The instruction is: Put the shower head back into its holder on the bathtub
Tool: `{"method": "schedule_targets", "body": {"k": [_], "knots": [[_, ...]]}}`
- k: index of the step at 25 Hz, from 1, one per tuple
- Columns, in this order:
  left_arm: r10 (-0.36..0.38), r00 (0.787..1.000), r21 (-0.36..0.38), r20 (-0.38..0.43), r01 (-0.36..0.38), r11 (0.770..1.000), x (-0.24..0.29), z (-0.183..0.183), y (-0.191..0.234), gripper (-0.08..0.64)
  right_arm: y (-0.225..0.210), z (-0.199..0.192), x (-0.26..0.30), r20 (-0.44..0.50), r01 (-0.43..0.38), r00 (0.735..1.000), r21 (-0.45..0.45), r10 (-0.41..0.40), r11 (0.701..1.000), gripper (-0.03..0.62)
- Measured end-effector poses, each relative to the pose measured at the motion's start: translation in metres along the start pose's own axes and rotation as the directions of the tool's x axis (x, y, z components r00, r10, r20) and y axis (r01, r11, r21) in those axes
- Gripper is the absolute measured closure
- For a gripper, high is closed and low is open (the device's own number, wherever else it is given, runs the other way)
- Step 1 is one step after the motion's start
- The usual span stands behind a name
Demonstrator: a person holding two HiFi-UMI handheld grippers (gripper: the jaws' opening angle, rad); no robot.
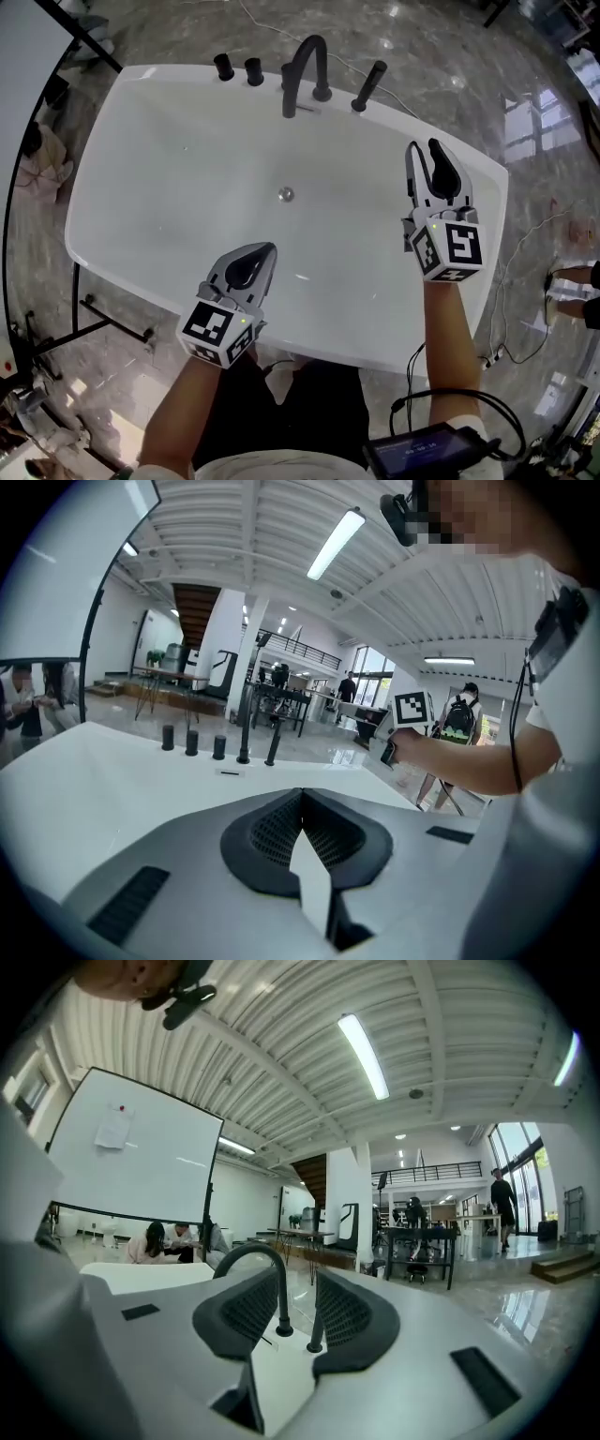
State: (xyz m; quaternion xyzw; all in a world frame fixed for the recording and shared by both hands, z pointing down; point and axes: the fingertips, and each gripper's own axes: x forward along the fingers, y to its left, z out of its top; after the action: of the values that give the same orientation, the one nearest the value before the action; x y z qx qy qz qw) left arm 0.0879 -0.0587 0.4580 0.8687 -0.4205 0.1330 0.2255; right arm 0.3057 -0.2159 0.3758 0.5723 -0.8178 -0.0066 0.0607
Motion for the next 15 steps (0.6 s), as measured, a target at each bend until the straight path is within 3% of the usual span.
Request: {"method": "schedule_targets", "body": {"k": [5, 10, 15], "knots": [[0.015, 0.999, 0.048, 0.048, -0.018, 0.999, -0.037, 0.037, -0.039, 0.541, 0.014, 0.028, -0.072, 0.003, -0.003, 1.000, -0.014, 0.003, 1.000, 0.554], [0.042, 0.998, 0.064, 0.053, -0.046, 0.997, -0.076, 0.062, -0.066, 0.541, 0.050, 0.058, -0.138, -0.038, -0.062, 0.997, -0.017, 0.062, 0.998, 0.574], [0.043, 0.992, 0.128, 0.118, -0.059, 0.990, -0.081, 0.103, -0.096, 0.541, 0.055, 0.071, -0.204, -0.098, -0.068, 0.992, 0.079, 0.076, 0.995, 0.580]]}}
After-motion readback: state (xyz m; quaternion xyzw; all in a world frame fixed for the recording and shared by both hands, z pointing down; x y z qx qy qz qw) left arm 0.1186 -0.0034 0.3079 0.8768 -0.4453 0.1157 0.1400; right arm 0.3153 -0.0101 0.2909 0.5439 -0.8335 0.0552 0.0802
